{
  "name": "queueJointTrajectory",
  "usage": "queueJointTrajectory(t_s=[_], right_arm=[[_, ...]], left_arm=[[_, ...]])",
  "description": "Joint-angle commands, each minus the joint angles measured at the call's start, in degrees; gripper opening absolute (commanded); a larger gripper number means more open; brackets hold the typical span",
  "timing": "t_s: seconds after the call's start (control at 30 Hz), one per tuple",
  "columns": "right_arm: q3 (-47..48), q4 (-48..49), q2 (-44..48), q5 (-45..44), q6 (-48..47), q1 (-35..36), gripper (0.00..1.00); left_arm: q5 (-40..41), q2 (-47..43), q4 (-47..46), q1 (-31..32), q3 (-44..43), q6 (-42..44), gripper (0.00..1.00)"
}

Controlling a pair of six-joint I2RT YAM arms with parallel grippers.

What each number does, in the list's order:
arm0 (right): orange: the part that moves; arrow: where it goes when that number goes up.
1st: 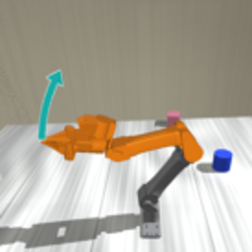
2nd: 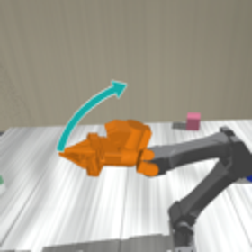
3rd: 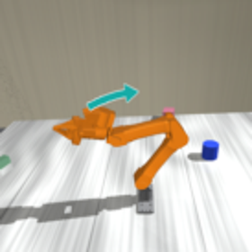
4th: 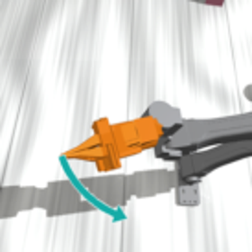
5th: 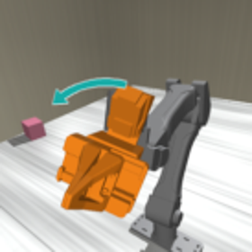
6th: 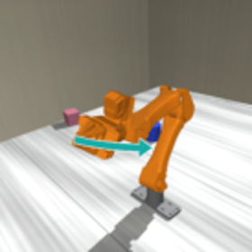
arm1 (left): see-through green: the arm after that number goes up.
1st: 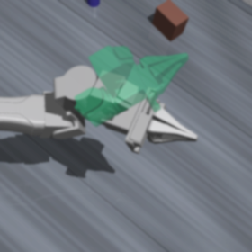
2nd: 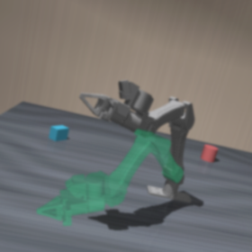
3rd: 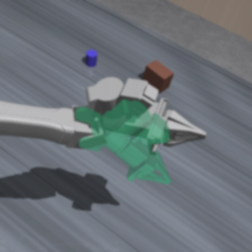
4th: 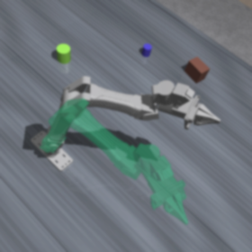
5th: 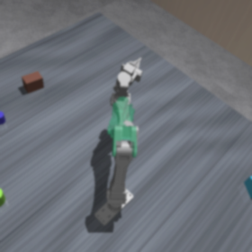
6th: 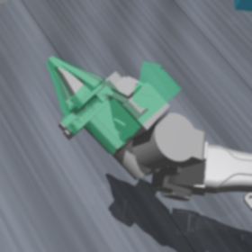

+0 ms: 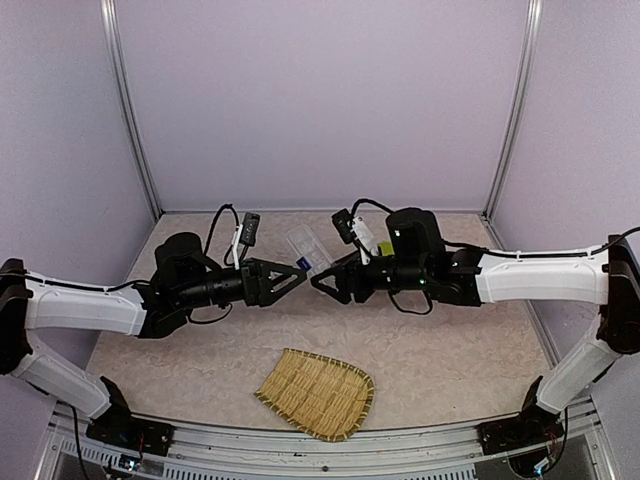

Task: Sort the pills into containers
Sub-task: Open the lid of the pill container.

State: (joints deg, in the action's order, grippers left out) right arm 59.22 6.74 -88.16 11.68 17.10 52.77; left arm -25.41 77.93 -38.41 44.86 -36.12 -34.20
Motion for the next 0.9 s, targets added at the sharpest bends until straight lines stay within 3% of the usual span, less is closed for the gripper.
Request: queueJointTrajectory(t_s=[0.0,0.2,0.6,0.8,0.87], right_arm=[[-1.5,5.6,1.1,0.3,2.5,1.1,0.56],[-1.5,6.0,0.0,-4.4,1.9,2.7,0.56],[-1.1,3.7,-0.6,-15.0,1.1,4.4,0.56],[-1.6,3.0,-0.8,-18.2,1.1,4.6,0.56],[-1.8,2.7,-0.9,-19.2,1.0,4.6,0.56]], left_arm=[[-2.0,1.4,-4.0,0.7,-2.5,-1.7,0.91],[-2.1,3.3,-4.7,0.9,-3.6,-2.9,0.83],[-1.3,5.1,-5.0,0.9,-4.6,-4.5,0.57],[0.0,5.1,-3.6,0.9,-4.7,-4.4,0.54],[0.9,4.9,-2.6,0.9,-4.7,-4.2,0.49]])
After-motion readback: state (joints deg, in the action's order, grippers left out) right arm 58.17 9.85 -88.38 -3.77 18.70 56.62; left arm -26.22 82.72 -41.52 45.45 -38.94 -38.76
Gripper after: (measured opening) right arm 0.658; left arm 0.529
